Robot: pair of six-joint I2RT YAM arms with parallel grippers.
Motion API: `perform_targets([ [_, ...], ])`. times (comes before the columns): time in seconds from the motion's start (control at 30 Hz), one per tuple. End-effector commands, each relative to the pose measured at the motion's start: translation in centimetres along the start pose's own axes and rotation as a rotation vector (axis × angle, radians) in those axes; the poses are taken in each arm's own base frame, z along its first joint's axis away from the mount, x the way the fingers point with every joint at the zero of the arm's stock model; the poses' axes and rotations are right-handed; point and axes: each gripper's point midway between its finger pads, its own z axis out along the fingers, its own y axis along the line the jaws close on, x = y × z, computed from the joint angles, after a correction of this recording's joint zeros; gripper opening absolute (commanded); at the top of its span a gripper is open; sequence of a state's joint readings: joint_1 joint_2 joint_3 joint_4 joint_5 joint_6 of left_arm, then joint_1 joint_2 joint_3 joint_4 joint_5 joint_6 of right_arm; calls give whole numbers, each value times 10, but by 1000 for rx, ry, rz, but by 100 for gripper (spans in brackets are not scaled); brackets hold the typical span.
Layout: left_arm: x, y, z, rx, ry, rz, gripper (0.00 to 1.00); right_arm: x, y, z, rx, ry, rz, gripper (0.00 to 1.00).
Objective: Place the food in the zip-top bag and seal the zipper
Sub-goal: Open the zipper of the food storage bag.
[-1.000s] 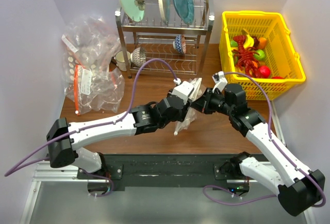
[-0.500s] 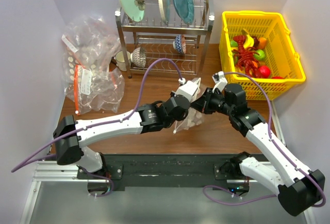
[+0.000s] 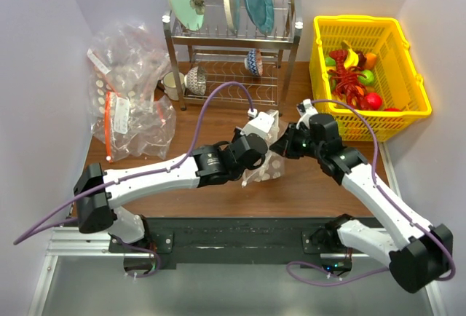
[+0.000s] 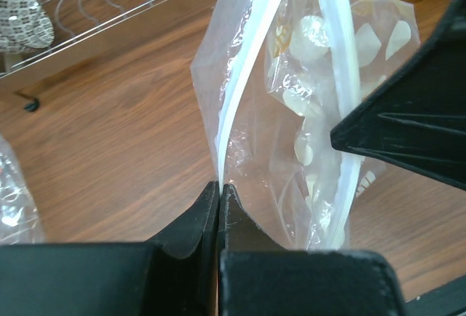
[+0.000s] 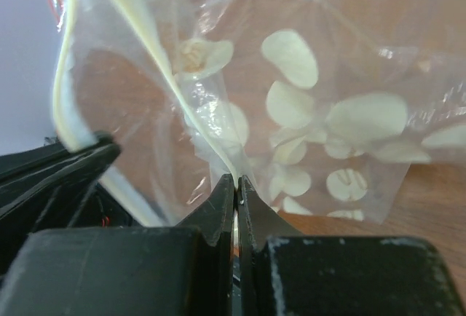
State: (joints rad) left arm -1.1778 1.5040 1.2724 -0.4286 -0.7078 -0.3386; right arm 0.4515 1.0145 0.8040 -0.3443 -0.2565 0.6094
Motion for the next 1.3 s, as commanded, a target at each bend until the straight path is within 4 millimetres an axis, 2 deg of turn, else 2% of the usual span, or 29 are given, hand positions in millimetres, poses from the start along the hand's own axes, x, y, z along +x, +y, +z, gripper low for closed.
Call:
perform_targets([
  [0.0, -24, 35, -15, -92, -38, -25, 0, -18, 32, 15, -116, -9, 18, 0],
  [0.03, -21, 41, -18, -116, -16, -17, 0, -20, 46, 19, -163, -6, 6, 0],
  [0.07, -20, 47, -21, -139, -5, -12, 0, -15, 48, 30, -165, 27, 18, 0],
  [0.1, -20, 55, -24, -180, -1, -8, 0, -21, 60, 33, -188, 21, 8, 0],
  [0.13, -19, 63, -30, -208, 24, 8, 0, -17, 76, 37, -223, 36, -9, 0],
  [0.17, -18, 68, -34, -229, 36, 19, 0, -10, 78, 52, -218, 74, 3, 0],
  [0.2, -18, 77, -37, -273, 43, 33, 0, -17, 95, 54, -253, 66, -8, 0],
  [0.23, -18, 85, -44, -302, 71, 50, 0, -13, 111, 60, -291, 81, -20, 0],
  [0.27, -17, 90, -47, -322, 82, 62, 0, -4, 116, 72, -302, 125, -5, 0],
  [0.3, -15, 93, -48, -343, 98, 83, 0, -10, 133, 75, -337, 123, -15, 0],
  [0.33, -14, 98, -53, -361, 120, 92, 0, -5, 145, 78, -369, 140, -23, 0],
  [0.4, -10, 98, -51, -386, 144, 113, 0, -4, 156, 85, -399, 162, -11, 0],
  [0.47, -6, 99, -49, -402, 157, 114, 0, -3, 158, 87, -407, 165, 5, 0],
  [0.5, -2, 97, -45, -407, 162, 122, 0, -6, 155, 90, -393, 137, 1, 0],
  [0.57, 8, 91, -35, -400, 164, 122, 0, 2, 135, 96, -311, 150, -8, 0],
  [0.67, 30, 75, -13, -359, 177, 112, 0, 27, 96, 111, -184, 192, -4, 0],
  [0.7, 39, 69, -6, -330, 194, 101, 0, 42, 79, 116, -139, 220, -1, 0],
  [0.73, 50, 63, 4, -310, 196, 87, 0, 47, 66, 121, -101, 215, -3, 0],
  [0.77, 56, 62, 10, -298, 203, 72, 0, 54, 57, 122, -75, 220, -1, 0],
  [0.8, 62, 57, 15, -273, 214, 59, 0, 68, 38, 123, -30, 234, 4, 0],
  [0.83, 70, 54, 21, -260, 210, 44, 0, 68, 31, 122, -4, 212, -3, 0],
  [0.93, 74, 49, 29, -218, 196, 0, 0, 79, 4, 116, 81, 204, -16, 0],
  [1.17, 64, 50, 43, -131, 162, -75, 0, 78, -27, 96, 217, 175, -90, 0],
  [1.27, 57, 51, 41, -115, 174, -68, 0, 81, -43, 93, 287, 171, -92, 0],
])
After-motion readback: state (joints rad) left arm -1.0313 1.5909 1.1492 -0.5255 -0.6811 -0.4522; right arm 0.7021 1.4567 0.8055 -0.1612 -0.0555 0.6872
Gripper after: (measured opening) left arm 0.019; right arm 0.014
